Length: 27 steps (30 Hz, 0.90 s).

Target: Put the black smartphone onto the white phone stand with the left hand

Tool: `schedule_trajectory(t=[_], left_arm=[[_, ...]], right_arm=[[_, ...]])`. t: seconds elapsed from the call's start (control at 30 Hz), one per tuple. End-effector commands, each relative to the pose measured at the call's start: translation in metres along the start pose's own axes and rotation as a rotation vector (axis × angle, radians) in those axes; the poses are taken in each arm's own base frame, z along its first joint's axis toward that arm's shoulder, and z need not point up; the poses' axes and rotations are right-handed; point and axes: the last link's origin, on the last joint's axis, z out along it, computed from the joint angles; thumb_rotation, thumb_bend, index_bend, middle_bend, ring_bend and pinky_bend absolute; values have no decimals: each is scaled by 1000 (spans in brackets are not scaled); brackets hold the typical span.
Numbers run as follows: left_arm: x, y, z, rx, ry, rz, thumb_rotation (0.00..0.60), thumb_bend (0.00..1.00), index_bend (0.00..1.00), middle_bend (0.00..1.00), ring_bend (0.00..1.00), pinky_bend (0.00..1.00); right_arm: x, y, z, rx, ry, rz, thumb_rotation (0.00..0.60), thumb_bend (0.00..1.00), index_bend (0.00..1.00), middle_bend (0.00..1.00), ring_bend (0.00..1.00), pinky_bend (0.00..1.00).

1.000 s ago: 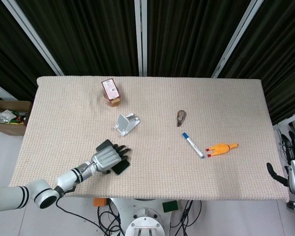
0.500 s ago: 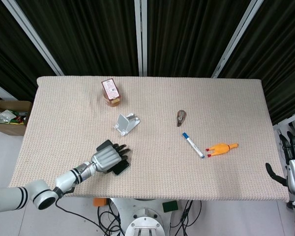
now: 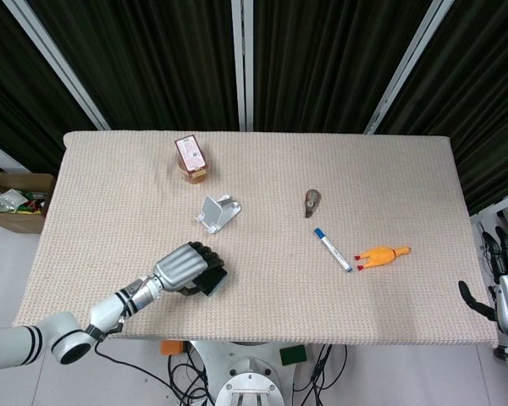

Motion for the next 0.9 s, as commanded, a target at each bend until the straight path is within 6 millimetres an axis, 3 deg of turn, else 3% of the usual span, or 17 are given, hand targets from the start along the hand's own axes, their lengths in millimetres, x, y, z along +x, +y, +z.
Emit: schedule_trajectory(t=[0.03, 0.2, 0.5, 0.7, 0.9], left_arm=[[8, -5, -4, 17, 119, -133, 600, 485, 702, 584, 297, 310], [25, -25, -13, 70, 298, -322, 600, 484, 709, 678, 364, 374], [41, -60, -31, 350, 513, -698, 600, 480, 709, 697, 379, 382], [53, -56, -40, 512, 555, -907, 600, 485, 711, 702, 379, 369], [62, -39, -29, 591, 594, -1084, 600, 496, 720, 707, 379, 366]], right_arm=[[1, 0, 0, -1, 4, 0, 600, 300, 0, 0, 0, 0], [2, 1, 1, -2, 15, 5, 600, 300, 0, 0, 0, 0], [0, 1, 2, 4, 12, 13, 600, 300, 0, 0, 0, 0], [1, 1, 3, 2, 19, 16, 600, 300, 0, 0, 0, 0], [-2, -2, 2, 15, 13, 26, 600, 300, 0, 0, 0, 0]])
